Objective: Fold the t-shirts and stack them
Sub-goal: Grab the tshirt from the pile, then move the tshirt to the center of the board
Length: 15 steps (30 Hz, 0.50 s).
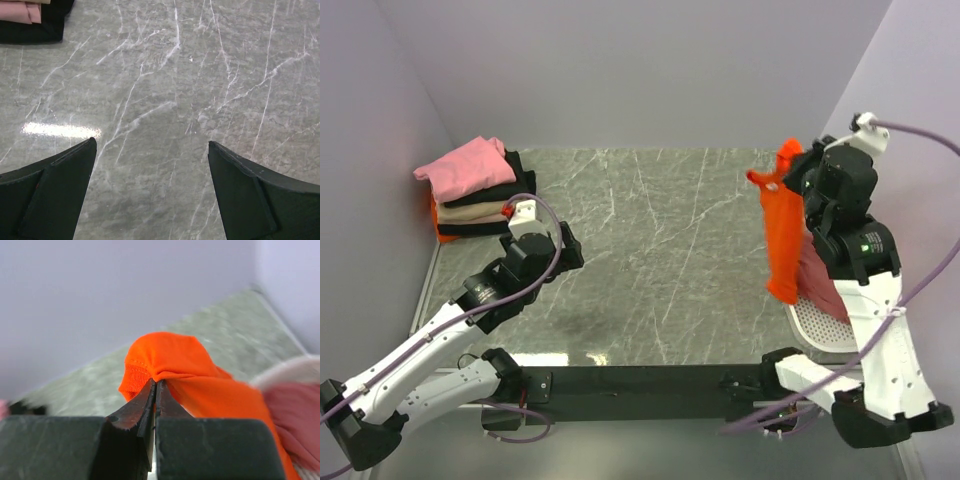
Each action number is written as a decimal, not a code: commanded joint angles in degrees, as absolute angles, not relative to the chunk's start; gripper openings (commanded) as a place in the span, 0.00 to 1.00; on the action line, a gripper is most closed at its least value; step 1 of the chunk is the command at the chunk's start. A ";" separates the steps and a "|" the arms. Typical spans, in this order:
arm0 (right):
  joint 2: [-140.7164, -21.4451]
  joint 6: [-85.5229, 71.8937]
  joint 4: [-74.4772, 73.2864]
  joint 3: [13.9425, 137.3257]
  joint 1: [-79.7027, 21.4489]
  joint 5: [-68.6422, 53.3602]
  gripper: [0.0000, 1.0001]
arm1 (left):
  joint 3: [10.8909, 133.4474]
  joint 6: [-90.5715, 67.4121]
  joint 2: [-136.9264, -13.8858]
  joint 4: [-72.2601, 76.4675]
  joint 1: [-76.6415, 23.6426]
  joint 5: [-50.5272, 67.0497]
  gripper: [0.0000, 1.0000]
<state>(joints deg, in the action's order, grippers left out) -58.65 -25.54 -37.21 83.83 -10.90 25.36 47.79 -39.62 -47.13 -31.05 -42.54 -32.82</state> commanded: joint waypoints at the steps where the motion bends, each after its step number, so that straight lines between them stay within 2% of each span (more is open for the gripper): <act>1: -61.17 -22.25 -35.43 94.62 -17.91 23.83 0.00 | 47.37 -38.85 -46.67 -29.53 -42.28 -33.13 0.99; 7: -68.63 -18.64 -32.26 108.78 -26.36 13.11 0.00 | 47.11 -39.11 -45.44 -29.53 -42.27 -34.45 0.99; 9: -70.39 -18.37 -31.82 109.95 -28.91 8.90 0.00 | 46.93 -39.29 -45.35 -29.62 -42.28 -34.89 0.99; 12: -69.53 -18.37 -28.92 106.28 -31.28 6.77 0.00 | 47.02 -39.72 -45.44 -30.23 -42.28 -35.85 0.99; 15: -67.34 -19.51 -26.81 96.02 -31.38 7.47 0.00 | 47.02 -39.90 -45.53 -30.50 -42.28 -36.30 0.99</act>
